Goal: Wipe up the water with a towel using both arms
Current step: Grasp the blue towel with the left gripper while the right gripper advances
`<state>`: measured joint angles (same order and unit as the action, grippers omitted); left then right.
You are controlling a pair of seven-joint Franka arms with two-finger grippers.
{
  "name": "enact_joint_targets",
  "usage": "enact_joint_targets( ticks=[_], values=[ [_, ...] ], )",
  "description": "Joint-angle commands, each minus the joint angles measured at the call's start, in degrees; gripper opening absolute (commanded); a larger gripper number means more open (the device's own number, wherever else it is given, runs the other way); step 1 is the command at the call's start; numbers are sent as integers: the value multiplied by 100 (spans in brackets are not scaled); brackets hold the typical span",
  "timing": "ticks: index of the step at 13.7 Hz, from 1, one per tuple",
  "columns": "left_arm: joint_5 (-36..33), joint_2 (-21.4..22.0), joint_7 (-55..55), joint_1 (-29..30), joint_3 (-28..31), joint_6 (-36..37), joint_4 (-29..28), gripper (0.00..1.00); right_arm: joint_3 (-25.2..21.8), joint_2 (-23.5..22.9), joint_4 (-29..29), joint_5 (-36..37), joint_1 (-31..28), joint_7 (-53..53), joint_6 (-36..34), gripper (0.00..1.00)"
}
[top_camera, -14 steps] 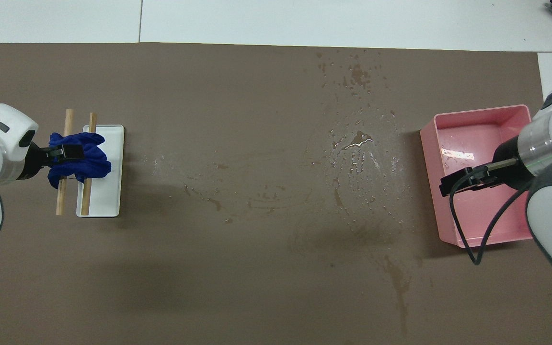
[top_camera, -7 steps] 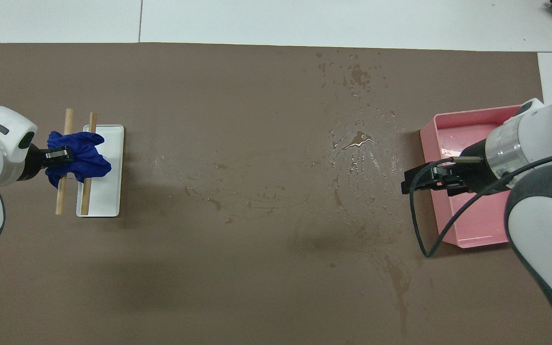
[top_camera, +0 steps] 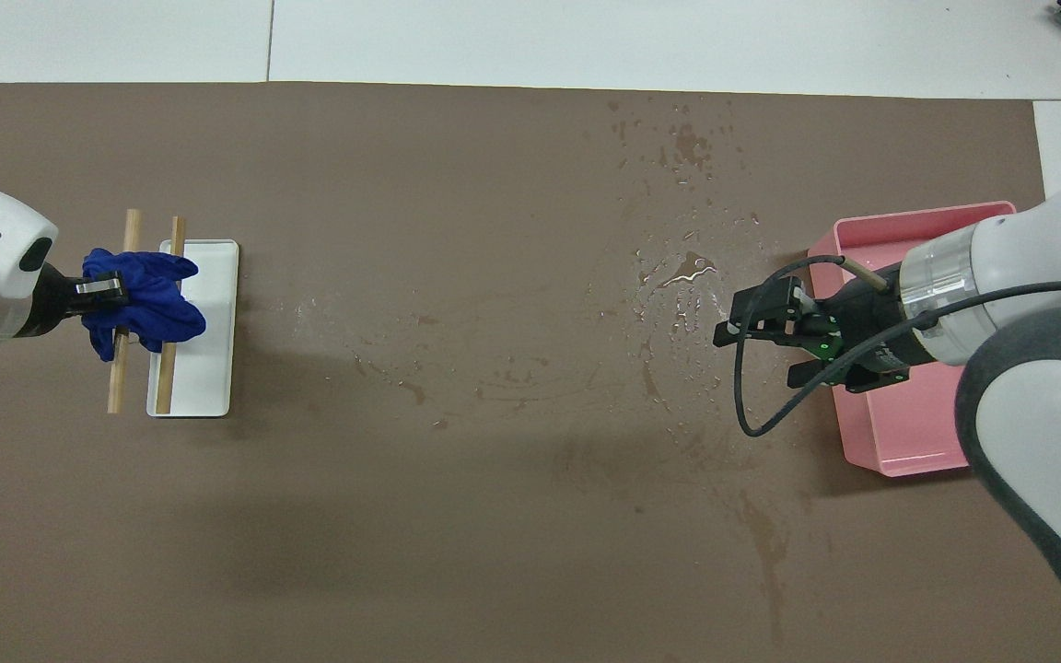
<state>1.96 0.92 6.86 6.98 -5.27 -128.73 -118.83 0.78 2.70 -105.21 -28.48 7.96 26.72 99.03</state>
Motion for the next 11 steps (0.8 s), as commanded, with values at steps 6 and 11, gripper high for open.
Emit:
enact_joint_targets(
  ticks=[6,11],
  values=[
    [1787,188,1927,-3,-9,489,677,0,1,204,-307,-764,47,1230,380,100],
    [2255,479,5810,-494,-570,1024,879,0,1,213,-351,-887,47,1379,415,100]
  ],
)
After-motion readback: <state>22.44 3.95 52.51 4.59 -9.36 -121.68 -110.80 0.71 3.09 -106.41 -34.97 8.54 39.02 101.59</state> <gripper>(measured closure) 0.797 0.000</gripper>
